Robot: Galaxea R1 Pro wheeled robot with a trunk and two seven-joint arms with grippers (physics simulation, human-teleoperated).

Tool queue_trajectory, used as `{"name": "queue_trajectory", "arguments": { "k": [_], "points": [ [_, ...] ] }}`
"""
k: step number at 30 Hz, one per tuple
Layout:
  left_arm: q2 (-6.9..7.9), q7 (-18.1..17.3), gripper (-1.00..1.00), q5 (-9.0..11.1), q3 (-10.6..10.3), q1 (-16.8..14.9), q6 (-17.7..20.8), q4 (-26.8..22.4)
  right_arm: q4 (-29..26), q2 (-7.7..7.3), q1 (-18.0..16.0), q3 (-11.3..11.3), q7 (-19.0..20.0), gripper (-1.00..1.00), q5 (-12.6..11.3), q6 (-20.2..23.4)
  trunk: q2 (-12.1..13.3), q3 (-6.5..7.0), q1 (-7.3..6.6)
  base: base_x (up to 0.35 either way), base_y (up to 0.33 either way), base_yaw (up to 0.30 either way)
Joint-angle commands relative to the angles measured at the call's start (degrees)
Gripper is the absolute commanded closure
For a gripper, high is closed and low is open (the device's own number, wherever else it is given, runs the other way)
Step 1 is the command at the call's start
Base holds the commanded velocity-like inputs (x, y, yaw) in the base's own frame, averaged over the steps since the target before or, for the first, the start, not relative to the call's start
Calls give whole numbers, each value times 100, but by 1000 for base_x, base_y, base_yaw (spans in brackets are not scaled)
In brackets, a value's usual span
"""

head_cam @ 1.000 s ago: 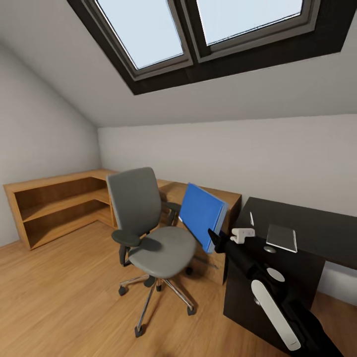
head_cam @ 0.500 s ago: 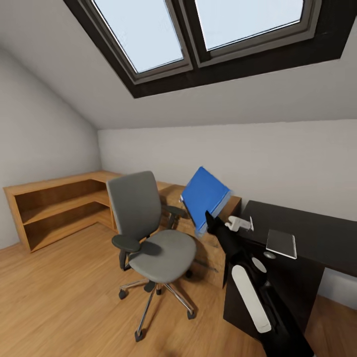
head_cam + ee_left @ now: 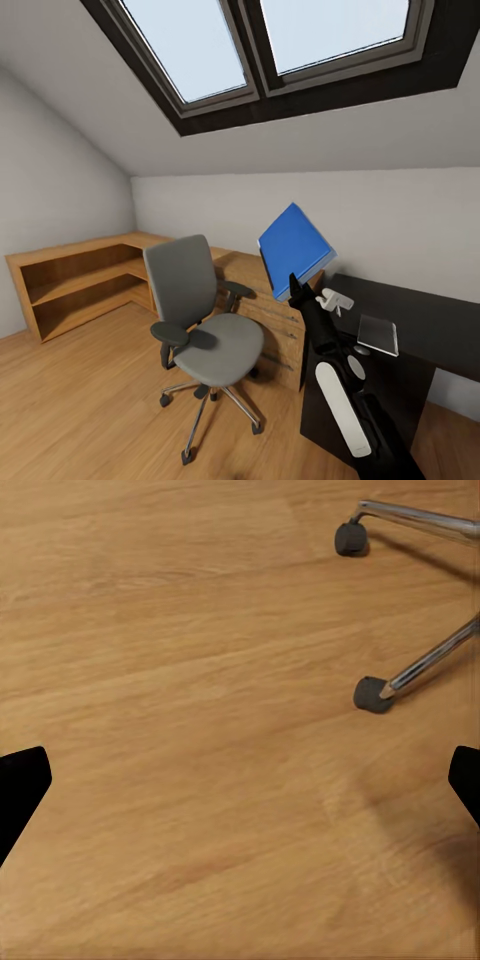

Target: In the bedroom, organize the workspace by keeping the computer under the desk, ensuring the monitor is on the desk, placing the keyboard on the desk next to the monitor, placing the mouse on the desk next to the keyboard, moving the folder from the swivel chair onto the desk next to the mouse, stacking the notebook on top of the folder with the pen on top of the notebook, and positioning the swivel chair next to the desk.

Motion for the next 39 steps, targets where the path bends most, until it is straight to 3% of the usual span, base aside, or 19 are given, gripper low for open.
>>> {"name": "queue_trajectory", "arguments": {
  "k": [1,6,14,18,19,21,27,30,34,39],
  "points": [
    [-14,40,-100,-15,-50,-5,-32,7,-4,-2,13,13,-17,100,-57,-29,38,12,-23,0,0,0],
    [-40,41,-100,-286,-43,-6,-41,127,-5,-2,41,15,-9,100,-56,-34,239,102,-133,0,0,-10],
    [-70,40,-100,-437,-46,-6,-230,160,-5,14,48,6,-96,100,-57,-24,559,245,-309,0,0,-214],
    [-64,40,-100,-474,-47,-6,-250,163,-5,8,48,-204,-277,100,-452,-5,720,317,-397,0,0,-299],
    [-69,41,-100,-475,-47,-6,-251,164,6,7,48,-405,-362,100,-596,20,760,334,-418,0,0,-298],
    [-69,41,-100,-476,-47,-6,-251,164,8,7,48,-450,-366,100,-622,39,840,366,-462,0,0,-291],
    [-70,41,-100,-480,-47,-6,-258,164,14,-1,48,-1131,-356,100,-998,465,1081,435,-594,0,0,-174],
    [-70,41,-100,-483,-47,-6,-263,164,24,-1,48,-1517,-337,100,-1206,740,1081,409,-594,0,0,-90],
    [-71,41,-100,-491,-47,-5,-273,164,79,-3,43,-1734,-332,100,-1278,830,1081,374,-594,0,0,-32],
    [-71,41,-100,-493,-47,-6,-277,164,112,-31,39,-1828,-330,100,-1301,859,1081,328,-594,0,0,-6]
  ]
}}
